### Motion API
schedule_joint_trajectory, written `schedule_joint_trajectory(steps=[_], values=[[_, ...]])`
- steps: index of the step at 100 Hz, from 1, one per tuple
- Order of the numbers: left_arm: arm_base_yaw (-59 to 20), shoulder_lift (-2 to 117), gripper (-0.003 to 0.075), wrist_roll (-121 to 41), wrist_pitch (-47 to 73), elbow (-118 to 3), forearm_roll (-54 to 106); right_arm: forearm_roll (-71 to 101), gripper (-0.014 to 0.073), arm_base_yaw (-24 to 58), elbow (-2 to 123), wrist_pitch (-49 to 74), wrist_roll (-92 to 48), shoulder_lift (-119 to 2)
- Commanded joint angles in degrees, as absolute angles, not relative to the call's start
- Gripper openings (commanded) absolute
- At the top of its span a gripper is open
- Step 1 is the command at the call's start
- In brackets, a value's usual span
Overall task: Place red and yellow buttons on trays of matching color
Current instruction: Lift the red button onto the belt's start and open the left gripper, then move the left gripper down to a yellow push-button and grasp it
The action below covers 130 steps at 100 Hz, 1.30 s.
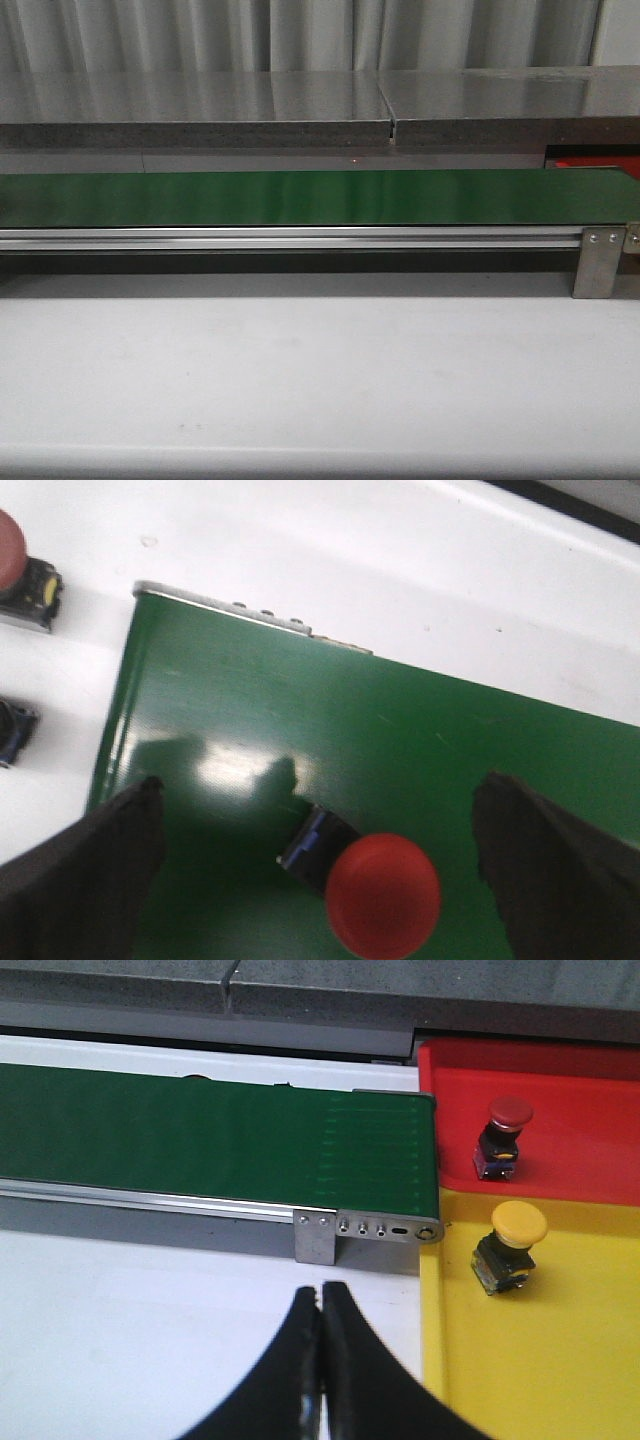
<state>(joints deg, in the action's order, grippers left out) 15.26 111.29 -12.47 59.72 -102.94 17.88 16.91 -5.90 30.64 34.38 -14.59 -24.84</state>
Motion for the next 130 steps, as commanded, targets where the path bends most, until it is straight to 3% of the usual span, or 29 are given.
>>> schedule_joint_trajectory(steps=[1, 63, 130], values=[[16.5, 107.1, 0.0603, -12.3, 59.0, -105.8, 15.5, 17.7, -0.0067, -6.1, 32.2, 30.3, -15.0, -24.9], [34.7, 107.0, 0.0600, -11.6, 57.5, -102.4, 11.7, 17.7, -0.0067, -6.1, 32.2, 30.3, -15.0, -24.9], [36.0, 117.2, 0.0600, -16.6, 48.3, -98.8, 11.5, 17.7, -0.0067, -6.1, 32.2, 30.3, -15.0, -24.9]])
